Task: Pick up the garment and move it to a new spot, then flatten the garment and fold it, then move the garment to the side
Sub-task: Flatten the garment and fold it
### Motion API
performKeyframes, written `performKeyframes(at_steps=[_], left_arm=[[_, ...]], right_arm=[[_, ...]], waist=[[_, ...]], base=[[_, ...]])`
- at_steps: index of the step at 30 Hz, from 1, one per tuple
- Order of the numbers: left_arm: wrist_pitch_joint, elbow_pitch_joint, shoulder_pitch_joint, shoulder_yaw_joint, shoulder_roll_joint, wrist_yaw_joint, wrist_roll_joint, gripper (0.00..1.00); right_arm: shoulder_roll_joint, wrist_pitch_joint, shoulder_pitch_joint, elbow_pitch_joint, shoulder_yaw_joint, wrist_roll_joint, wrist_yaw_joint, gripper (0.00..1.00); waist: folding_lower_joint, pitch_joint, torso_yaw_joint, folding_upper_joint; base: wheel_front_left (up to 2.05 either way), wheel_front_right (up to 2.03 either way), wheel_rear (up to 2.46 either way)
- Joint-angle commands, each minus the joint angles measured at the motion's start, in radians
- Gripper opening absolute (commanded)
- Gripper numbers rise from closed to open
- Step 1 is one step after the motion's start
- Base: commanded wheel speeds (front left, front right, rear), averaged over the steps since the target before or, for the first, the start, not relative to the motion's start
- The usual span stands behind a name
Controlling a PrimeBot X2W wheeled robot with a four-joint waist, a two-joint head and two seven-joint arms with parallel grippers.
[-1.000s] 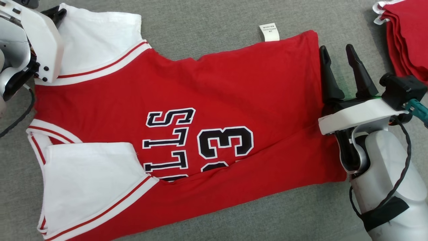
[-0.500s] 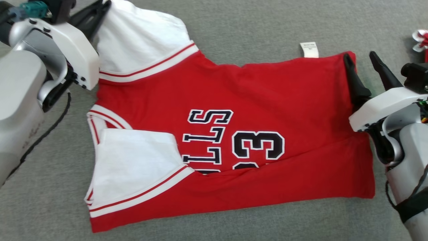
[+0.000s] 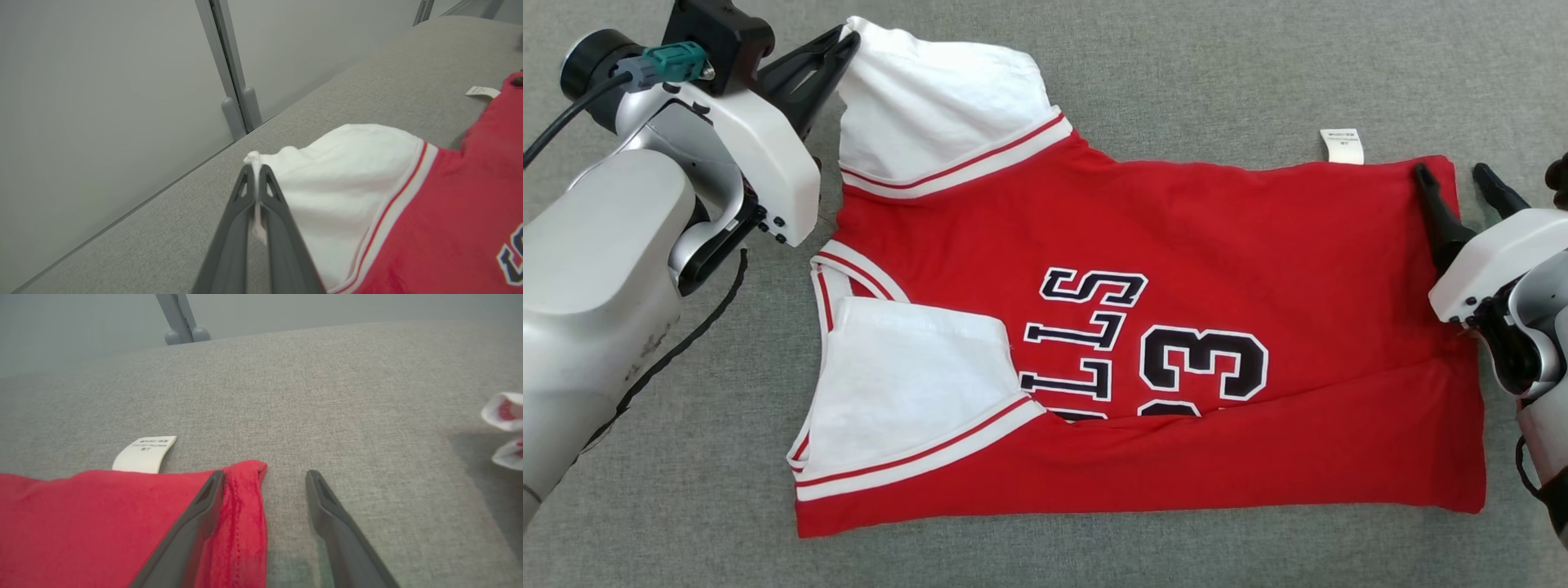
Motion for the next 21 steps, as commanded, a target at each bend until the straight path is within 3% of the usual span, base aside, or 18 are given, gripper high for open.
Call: performKeyframes(at_steps=[1, 6, 7, 8, 9, 21], left_arm=[[-0.001, -0.001, 0.007, -0.001, 0.002, 0.003, -0.002, 0.00], [0.000, -0.002, -0.004, -0.006, 0.003, 0.003, -0.005, 0.00], [0.001, 0.000, -0.005, -0.007, 0.003, 0.002, -0.006, 0.00], [0.002, 0.001, -0.007, -0.008, 0.003, 0.002, -0.006, 0.00], [0.003, 0.003, -0.007, -0.009, 0.003, 0.002, -0.007, 0.00], [-0.010, 0.044, -0.013, 0.001, 0.001, 0.023, -0.020, 0.00]], right_arm=[[-0.001, 0.000, -0.013, 0.005, 0.001, 0.009, 0.000, 1.00], [-0.003, 0.018, -0.028, 0.048, 0.025, 0.038, 0.000, 1.00], [-0.002, 0.021, -0.031, 0.051, 0.032, 0.048, 0.000, 0.80], [-0.002, 0.023, -0.033, 0.054, 0.038, 0.058, 0.000, 0.31], [-0.004, 0.024, -0.033, 0.054, 0.048, 0.067, 0.000, 0.00], [-0.074, -0.061, -0.071, 0.064, 0.093, 0.135, -0.001, 0.00]], waist=[[0.0000, 0.003, 0.001, 0.0000], [0.0000, 0.015, 0.003, 0.0000], [0.0000, 0.016, 0.003, 0.0000], [0.0000, 0.017, 0.002, 0.0000], [0.0000, 0.018, 0.002, 0.0000], [0.0000, 0.024, 0.010, 0.0000]], base=[[0.00, 0.00, 0.00], [0.00, 0.00, 0.00], [0.00, 0.00, 0.00], [0.00, 0.00, 0.00], [0.00, 0.00, 0.00], [0.00, 0.00, 0.00]])
